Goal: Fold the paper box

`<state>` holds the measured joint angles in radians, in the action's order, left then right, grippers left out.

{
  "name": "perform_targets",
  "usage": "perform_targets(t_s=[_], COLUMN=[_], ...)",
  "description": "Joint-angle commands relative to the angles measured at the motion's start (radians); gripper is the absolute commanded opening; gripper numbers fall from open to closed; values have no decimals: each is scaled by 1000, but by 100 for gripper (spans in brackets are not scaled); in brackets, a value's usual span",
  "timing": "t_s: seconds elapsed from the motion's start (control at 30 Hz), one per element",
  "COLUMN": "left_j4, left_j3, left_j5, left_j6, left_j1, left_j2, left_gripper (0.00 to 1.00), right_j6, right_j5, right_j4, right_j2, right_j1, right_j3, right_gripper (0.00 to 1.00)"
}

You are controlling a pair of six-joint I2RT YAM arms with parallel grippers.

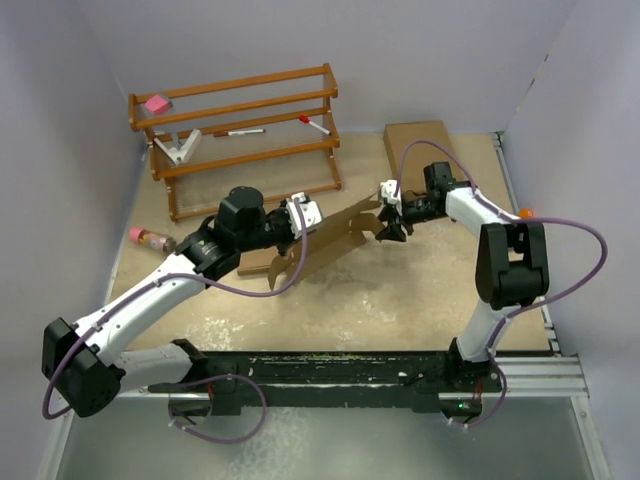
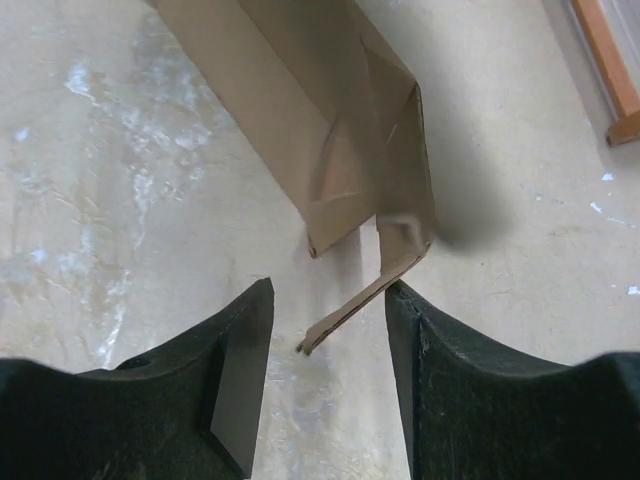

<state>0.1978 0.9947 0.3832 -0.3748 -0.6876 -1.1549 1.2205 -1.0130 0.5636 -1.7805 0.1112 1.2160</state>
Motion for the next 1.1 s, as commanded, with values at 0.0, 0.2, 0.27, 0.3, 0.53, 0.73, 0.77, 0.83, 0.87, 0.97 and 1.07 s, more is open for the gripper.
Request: perform_targets(t_s=[0.0,0.2,0.27,0.3,0.53,0.73,0.77,0.83,0.87,0.97,1.07], left_j4=[-12,14,43,60,61,52,51,45,40,37,36], left_j3=[-24,-49,-42,-39,-105,-114,-113,-116,-120,-122,-123], left_j5=[20,53,64,69,72,71,74,78,78,75,75], left_j6=[-53,-58,-53,-50,-16,-4,-2,5,8,14,17], left_j1=[25,50,51,51,50,50,50,51,50,50,50], left_j2=[-7,-11,-15,-14,61,70,68,68,71,80,86], left_gripper=[4,4,4,4,4,4,4,4,4,4,4], right_j6=[-8,192,202,211,269,259,100,-274,-432,-564,-592], right_j5=[-47,-77,-77,-79,-167,-210,-195,-121,-73,-22,-3], right_j4=[-55,109,128,134,308,471,355,10,-167,-299,-240], right_j2=[-49,-76,-80,-80,-90,-105,-67,19,58,92,39], right_j1=[-16,-42,-42,-42,-71,-99,-93,-90,-90,-88,-76], right_j3=[36,79,87,90,164,200,159,36,-25,-79,-58], right_gripper=[54,58,58,59,61,68,71,76,80,84,80])
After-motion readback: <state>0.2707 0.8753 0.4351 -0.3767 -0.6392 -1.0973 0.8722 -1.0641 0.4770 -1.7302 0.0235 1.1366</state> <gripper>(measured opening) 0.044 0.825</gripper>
